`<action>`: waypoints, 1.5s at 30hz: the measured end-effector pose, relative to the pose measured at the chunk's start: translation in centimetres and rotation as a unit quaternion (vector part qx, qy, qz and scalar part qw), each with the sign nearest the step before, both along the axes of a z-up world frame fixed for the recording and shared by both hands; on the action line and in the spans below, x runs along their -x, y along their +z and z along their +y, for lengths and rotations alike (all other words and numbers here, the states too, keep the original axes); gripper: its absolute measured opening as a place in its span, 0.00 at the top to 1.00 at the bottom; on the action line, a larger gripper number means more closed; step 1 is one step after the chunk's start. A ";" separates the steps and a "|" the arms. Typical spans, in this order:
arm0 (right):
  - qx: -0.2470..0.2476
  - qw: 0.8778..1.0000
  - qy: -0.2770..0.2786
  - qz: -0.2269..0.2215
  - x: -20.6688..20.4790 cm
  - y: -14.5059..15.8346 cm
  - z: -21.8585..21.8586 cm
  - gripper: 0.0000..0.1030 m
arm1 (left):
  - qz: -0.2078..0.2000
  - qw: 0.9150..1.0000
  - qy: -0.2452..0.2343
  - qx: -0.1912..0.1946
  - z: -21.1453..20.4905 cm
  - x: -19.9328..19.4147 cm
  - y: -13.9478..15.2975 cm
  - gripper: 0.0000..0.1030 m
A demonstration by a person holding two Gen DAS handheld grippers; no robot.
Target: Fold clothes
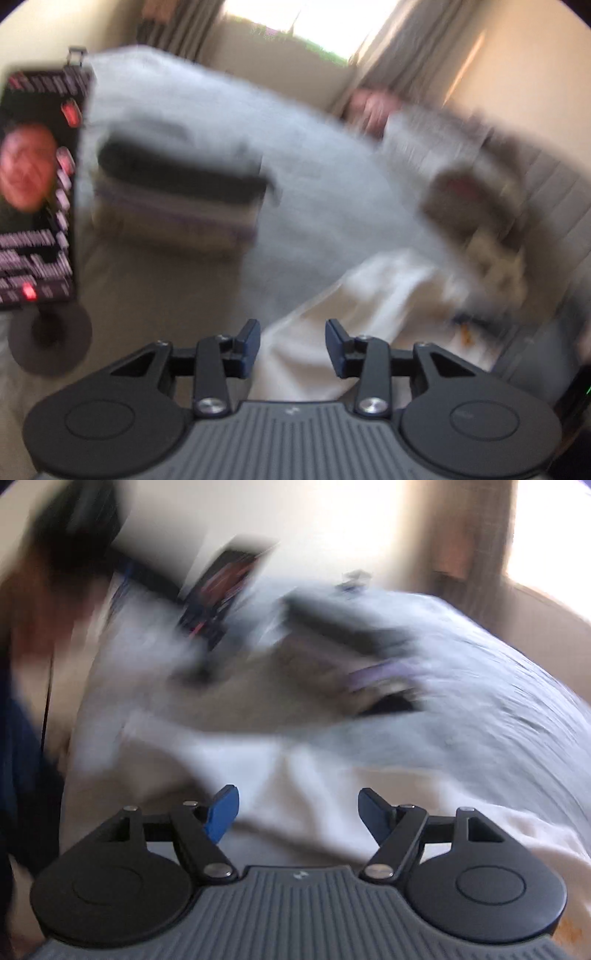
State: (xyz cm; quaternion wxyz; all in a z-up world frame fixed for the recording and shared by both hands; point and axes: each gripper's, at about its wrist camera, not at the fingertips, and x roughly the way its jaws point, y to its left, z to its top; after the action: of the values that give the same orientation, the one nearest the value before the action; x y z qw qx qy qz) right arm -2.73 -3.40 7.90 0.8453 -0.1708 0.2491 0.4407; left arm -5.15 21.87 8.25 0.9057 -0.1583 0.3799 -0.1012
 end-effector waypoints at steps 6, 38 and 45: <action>0.056 0.988 -0.145 0.022 -10.3 0.1 -4.0 0.31 | 0.040 0.999 -0.012 -0.035 -1.6 -1.1 -2.3 0.61; -0.050 0.964 -0.250 0.073 -17.8 -0.7 -4.6 0.85 | -0.098 0.968 0.102 -0.208 -3.2 -8.1 1.1 0.94; 0.012 0.967 -0.222 0.126 -13.8 -5.1 -4.7 0.83 | -0.109 0.961 0.108 -0.232 -4.8 -9.0 1.6 0.82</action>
State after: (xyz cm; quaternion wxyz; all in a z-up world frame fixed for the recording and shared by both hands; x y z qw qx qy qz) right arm 11.06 -8.06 2.77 0.8815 -0.0649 0.3908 0.2569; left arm 3.84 17.04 9.86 0.9589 0.0282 0.2730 0.0716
